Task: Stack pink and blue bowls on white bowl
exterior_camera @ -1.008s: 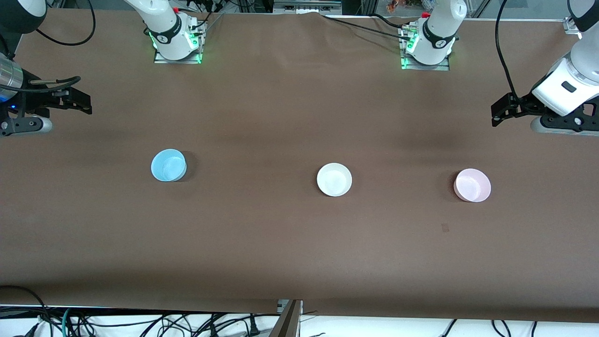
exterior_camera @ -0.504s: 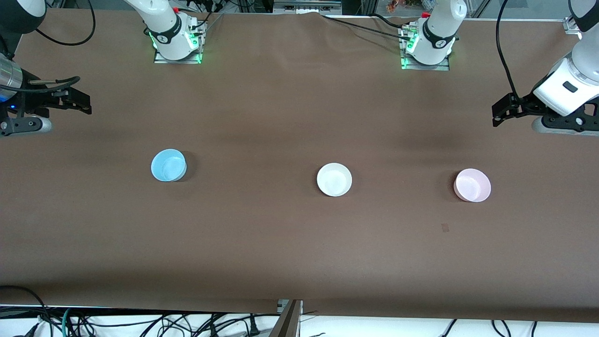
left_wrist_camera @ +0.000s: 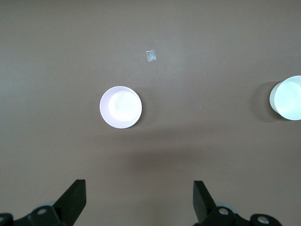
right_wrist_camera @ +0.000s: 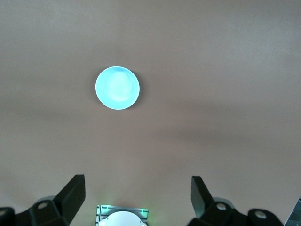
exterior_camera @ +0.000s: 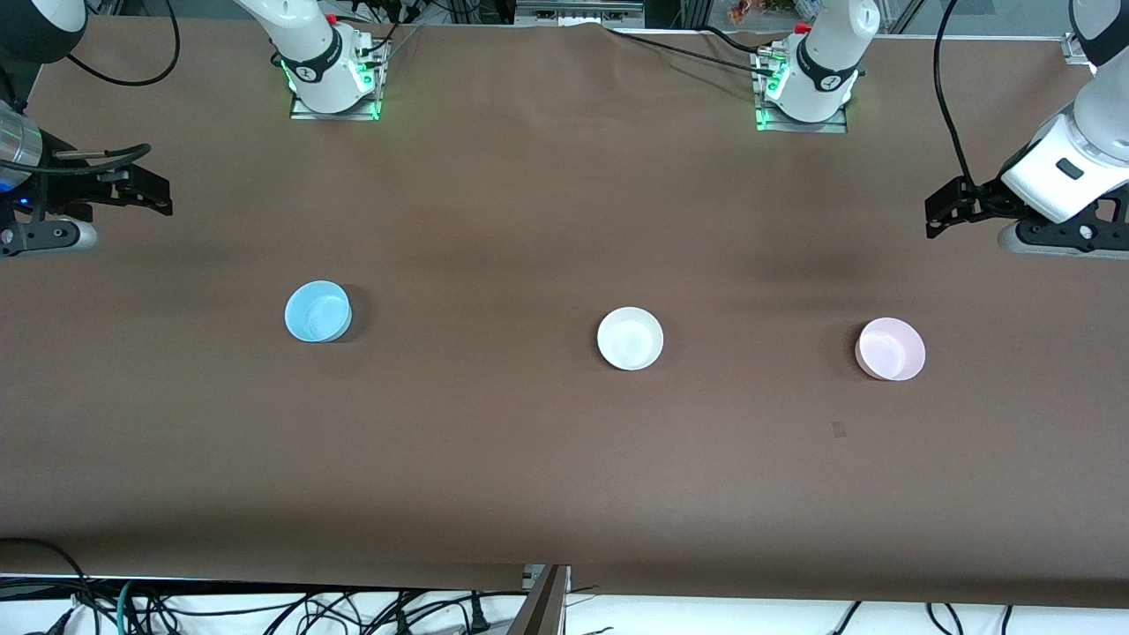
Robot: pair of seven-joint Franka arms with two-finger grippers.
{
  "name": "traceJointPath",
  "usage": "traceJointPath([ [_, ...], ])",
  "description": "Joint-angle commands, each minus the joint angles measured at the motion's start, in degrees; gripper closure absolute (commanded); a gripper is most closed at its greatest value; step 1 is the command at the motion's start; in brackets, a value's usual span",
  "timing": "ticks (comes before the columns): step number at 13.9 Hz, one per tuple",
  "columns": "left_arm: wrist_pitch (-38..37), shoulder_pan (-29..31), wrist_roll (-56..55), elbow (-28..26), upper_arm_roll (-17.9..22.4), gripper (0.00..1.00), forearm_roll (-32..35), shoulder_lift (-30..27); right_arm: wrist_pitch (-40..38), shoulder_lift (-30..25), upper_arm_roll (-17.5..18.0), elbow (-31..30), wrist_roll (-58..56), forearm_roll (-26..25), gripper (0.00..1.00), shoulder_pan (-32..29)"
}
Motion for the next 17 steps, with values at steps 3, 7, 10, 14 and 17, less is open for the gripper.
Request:
traceJointPath([
  [3, -1.08, 0.93, 0.84, 1.61, 0.37, 0.00, -0.21, 2.65, -0.48, 0.65, 0.12, 1.64, -0.90, 1.08, 0.01, -0.59],
  [7, -0.99, 5.94, 3.81, 6.26, 0.37, 0.00, -0.83, 10.02, -0.48, 0.65, 0.20, 1.64, -0.90, 1.08, 0.01, -0.59],
  [10, -0.46, 8.57, 5.41, 8.90, 0.37, 0.00, -0.21, 17.57, -0.48, 0.65, 0.12, 1.64, -0.90, 1.08, 0.01, -0.59],
  [14, 7.42, 10.69, 8.13, 10.49, 0.37, 0.00, -0.12, 26.80, -0.48, 0.65, 0.12, 1.64, -0.81, 1.16, 0.01, -0.59],
  [17, 14.46, 12.98, 11.62, 10.14, 0.37, 0.00, -0.03, 32.17, -0.48, 0.65, 0.20, 1.55, -0.81, 1.08, 0.01, -0.59],
])
